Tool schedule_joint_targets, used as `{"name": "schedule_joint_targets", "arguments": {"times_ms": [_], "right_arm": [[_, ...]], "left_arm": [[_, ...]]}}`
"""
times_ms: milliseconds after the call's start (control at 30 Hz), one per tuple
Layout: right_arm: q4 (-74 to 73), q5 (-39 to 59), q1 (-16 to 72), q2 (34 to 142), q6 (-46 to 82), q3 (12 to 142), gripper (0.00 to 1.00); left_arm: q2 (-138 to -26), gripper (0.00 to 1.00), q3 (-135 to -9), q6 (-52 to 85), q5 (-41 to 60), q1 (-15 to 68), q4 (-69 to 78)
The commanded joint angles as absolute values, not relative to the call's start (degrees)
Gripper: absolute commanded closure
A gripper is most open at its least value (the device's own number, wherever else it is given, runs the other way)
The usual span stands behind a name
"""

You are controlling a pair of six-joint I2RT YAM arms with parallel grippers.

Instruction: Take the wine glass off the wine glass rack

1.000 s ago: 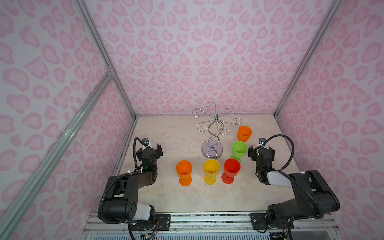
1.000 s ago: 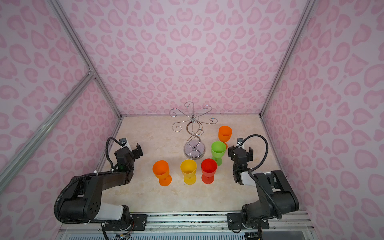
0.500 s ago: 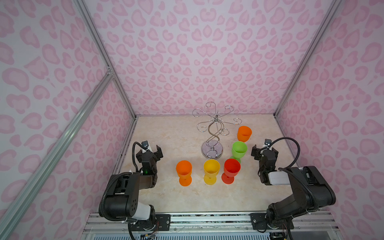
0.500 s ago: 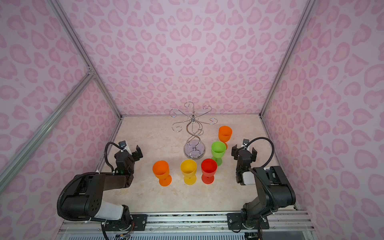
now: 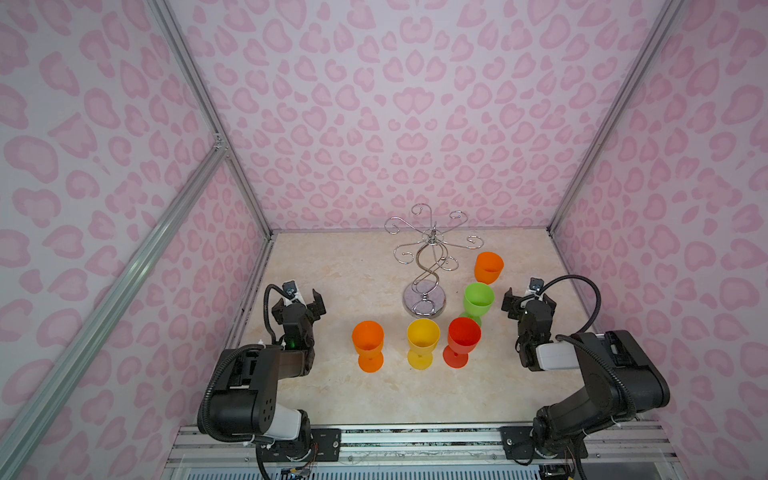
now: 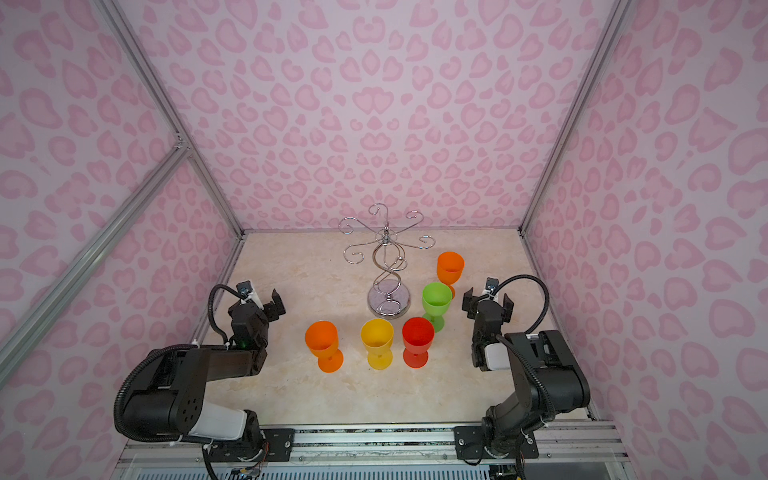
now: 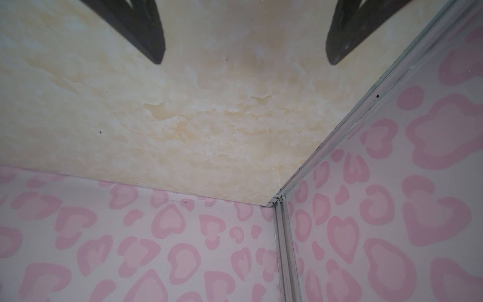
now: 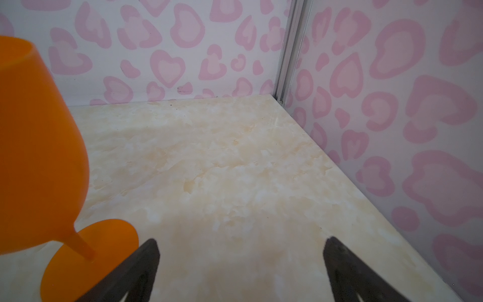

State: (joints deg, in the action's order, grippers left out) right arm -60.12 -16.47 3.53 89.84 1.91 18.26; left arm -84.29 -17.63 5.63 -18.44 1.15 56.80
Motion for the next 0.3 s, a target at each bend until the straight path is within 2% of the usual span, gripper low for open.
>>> {"name": "schedule_joint_targets", "arguments": {"times_ms": [0, 267], "right_arm": [[-62.1, -16.7, 3.5, 90.1, 2.0, 17.9, 0.02], [-62.0, -16.7, 3.6, 90.1, 2.0, 18.0, 0.02]], "left_arm": [[-84.2, 0.03, -17.7, 5.8, -18.4, 1.1, 58.5], [-84.3, 0.03, -17.8, 5.7, -18.3, 1.1, 58.4]]}}
